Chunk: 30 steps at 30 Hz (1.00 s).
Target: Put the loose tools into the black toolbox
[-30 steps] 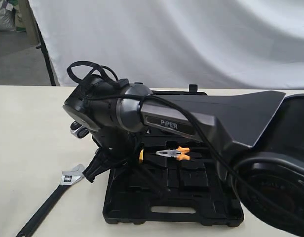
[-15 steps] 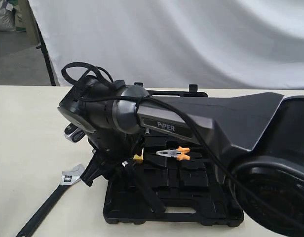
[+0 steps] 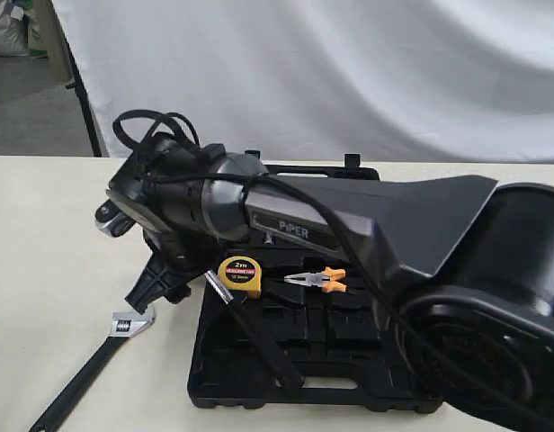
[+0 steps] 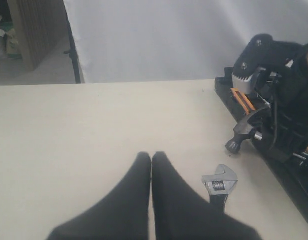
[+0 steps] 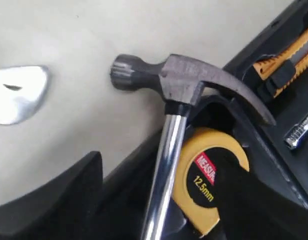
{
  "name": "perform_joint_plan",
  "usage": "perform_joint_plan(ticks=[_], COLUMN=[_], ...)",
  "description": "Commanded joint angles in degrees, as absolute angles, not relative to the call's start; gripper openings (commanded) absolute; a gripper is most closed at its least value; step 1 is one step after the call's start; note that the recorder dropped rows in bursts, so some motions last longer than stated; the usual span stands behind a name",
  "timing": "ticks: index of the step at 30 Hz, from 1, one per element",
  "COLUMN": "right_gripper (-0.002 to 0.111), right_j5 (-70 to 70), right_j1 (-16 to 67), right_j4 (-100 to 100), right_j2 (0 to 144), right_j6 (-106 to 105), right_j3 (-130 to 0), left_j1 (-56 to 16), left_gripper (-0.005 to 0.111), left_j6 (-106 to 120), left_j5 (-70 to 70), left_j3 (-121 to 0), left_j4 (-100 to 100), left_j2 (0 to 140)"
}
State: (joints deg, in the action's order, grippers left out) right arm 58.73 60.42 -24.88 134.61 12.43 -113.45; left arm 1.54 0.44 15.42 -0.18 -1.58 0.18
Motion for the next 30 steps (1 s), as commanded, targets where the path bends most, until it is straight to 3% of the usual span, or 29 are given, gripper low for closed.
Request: perform_joint_plan(ticks=[1, 3, 8, 23, 30], right_gripper=[0.054, 0.042, -0.001, 0.0, 0.0], right_j5=[56.2, 55.0, 53.9, 57.4, 65.6], right_j1=[58.3, 58.1, 58.2, 59.3, 53.8], right_j4=[-27.1, -27.3, -27.3, -23.6, 2.9], right_j2=[137.5, 138.0, 138.0, 124.4, 119.4], right_j6=[12.6, 12.6, 12.6, 7.1, -19.9], right_j3=[-113.5, -113.5, -113.7, -113.9, -113.8], left_j1=[1.7, 1.7, 1.7, 1.7, 1.7], left_gripper=[0.001, 0.001, 0.001, 0.001, 0.001], left_j6=[0.0, 0.0, 0.0, 0.0, 0.0], left_j5=[15.5, 15.5, 15.5, 15.5, 15.5], left_j3=[0.0, 0.0, 0.0, 0.0, 0.0], left_j4=[-1.9, -1.8, -1.8, -1.8, -1.8], left_j2=[0.0, 0.0, 0.0, 0.0, 0.0])
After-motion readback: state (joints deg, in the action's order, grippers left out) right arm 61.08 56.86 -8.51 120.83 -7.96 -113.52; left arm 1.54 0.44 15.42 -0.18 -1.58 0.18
